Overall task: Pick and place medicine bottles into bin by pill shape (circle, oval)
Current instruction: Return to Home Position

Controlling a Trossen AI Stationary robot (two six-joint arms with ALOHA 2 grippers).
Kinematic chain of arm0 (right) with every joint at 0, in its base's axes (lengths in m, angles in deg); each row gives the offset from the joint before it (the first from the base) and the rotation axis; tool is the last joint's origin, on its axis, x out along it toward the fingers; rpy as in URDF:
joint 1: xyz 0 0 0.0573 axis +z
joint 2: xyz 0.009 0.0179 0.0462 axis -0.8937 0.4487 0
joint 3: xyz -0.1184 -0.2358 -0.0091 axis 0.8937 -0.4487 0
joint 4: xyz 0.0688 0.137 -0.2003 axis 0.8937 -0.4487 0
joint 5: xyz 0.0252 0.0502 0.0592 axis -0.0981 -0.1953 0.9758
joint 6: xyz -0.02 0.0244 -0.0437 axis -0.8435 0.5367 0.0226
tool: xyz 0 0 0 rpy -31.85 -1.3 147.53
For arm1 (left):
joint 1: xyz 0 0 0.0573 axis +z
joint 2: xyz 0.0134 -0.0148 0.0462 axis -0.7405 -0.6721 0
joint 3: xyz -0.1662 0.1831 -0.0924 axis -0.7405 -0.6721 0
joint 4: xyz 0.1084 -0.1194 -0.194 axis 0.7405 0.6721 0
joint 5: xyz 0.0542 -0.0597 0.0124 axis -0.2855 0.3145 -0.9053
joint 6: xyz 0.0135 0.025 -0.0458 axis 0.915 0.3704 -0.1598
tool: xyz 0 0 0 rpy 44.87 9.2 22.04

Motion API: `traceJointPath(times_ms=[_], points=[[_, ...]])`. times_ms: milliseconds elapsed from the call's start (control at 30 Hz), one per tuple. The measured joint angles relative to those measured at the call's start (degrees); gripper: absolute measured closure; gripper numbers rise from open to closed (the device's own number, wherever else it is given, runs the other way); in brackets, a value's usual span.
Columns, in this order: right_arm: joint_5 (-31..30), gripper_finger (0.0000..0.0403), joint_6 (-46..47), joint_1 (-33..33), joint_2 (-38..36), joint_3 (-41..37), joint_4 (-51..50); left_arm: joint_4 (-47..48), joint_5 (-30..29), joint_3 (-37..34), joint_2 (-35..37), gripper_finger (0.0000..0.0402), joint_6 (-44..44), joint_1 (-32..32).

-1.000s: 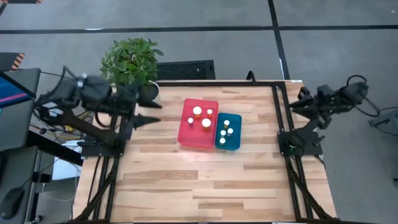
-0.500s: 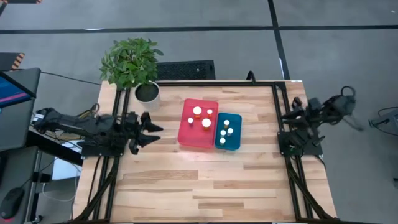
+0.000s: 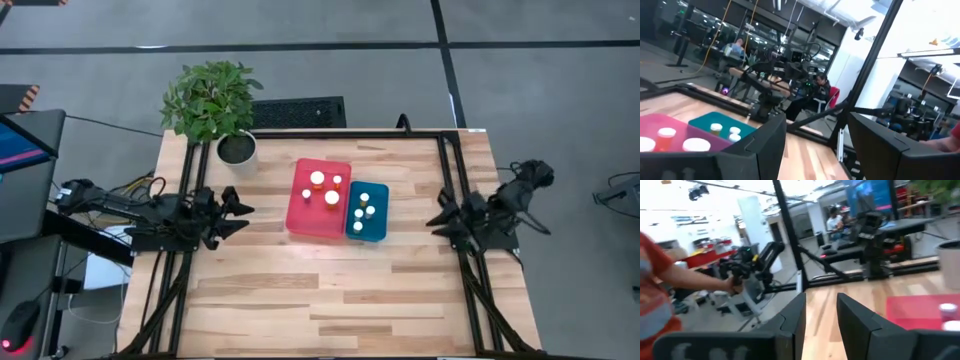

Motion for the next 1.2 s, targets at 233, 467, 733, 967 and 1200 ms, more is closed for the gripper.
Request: traceJointPath(times_ms=[233,467,733,967,1200], points=[[2.1,0.0282,0.6,-3.8,0.0,-10.4,8.8,5.9,-0.3,0.0,0.6,0.0195,0.4,0.0],[10.1,0.0282,3.8,-9.9,0.5,-18.1,18.3,8.1,0.1,0.0,0.6,0.0195,0.7,0.0],[10.9,0.0282,0.2,-16.5,0.1,-18.1,14.9,12.7,3.2,-0.1,0.6,0.0195,0.9,0.0],[10.9,0.0282,4.9,-20.1,0.1,-18.2,15.5,14.1,9.7,-0.1,3.3,0.0195,-1.7,0.0],[12.3,0.0282,-12.3,-21.1,0.1,-18.2,36.4,25.5,11.1,-0.1,21.2,0.0195,1.6,0.0]])
